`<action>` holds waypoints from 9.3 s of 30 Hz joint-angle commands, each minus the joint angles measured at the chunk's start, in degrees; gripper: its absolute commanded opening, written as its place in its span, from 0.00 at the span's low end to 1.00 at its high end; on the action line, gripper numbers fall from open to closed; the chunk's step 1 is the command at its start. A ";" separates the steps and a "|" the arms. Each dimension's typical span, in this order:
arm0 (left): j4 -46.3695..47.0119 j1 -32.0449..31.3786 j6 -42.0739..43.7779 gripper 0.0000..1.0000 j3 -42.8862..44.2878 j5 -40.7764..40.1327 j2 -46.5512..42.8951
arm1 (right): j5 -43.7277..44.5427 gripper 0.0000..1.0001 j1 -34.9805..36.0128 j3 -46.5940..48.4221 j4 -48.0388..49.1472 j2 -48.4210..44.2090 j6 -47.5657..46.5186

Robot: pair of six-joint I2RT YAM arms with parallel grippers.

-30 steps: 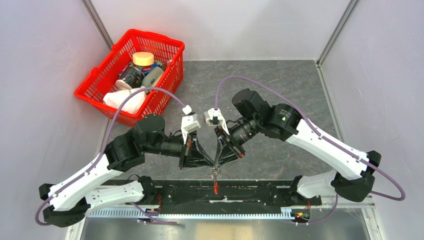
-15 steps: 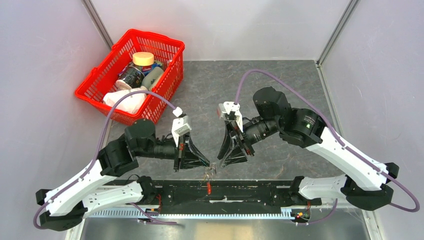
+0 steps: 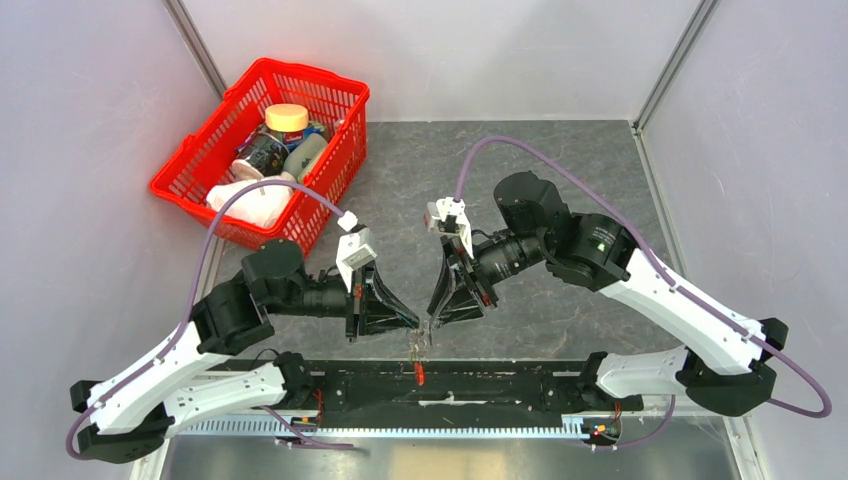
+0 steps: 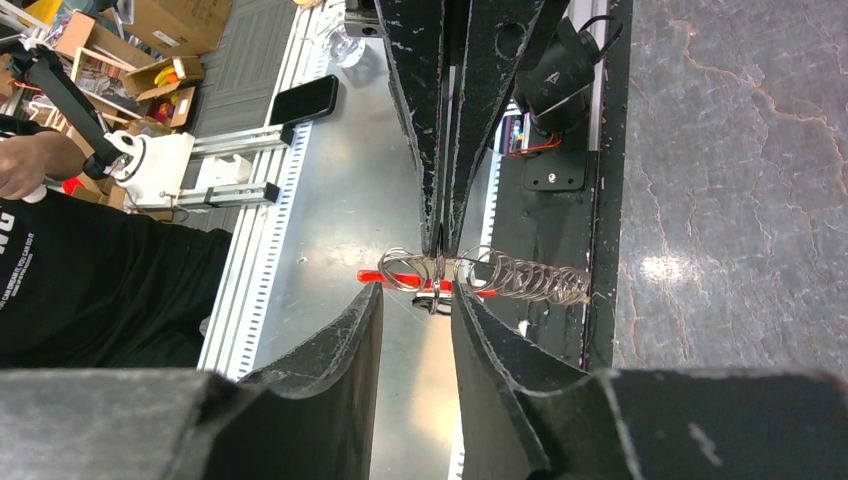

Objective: Put the keys on the keyring

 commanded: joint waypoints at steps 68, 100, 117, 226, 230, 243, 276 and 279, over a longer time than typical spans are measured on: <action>39.39 0.14 -3.15 0.02 -10.47 -17.03 -11.07 | 11.09 0.00 3.06 -23.89 52.70 -13.42 31.53; 59.20 0.14 -5.29 0.02 -12.41 -16.66 -9.89 | 14.18 0.00 3.41 -31.27 103.15 -2.06 60.14; 63.01 0.20 -4.91 0.02 -11.66 -14.12 -8.53 | 13.18 0.00 3.77 -28.96 116.19 6.18 70.13; 17.81 0.19 2.95 0.57 -15.49 -29.97 -20.35 | 44.81 0.00 0.64 -19.93 29.01 -9.65 14.30; 17.40 0.14 2.98 0.58 -16.07 -29.93 -20.69 | 45.25 0.00 -2.33 -23.26 30.84 -8.06 15.05; 17.76 0.14 3.29 0.57 -17.10 -29.98 -20.78 | 37.62 0.00 -14.12 -36.61 41.82 -2.55 24.93; 17.75 0.14 3.98 0.58 -16.48 -31.46 -18.25 | 41.56 0.00 -19.83 -47.87 51.88 9.38 30.74; 17.75 0.21 4.07 0.58 -16.39 -31.56 -17.98 | 41.38 0.00 -20.20 -46.92 52.99 11.30 31.54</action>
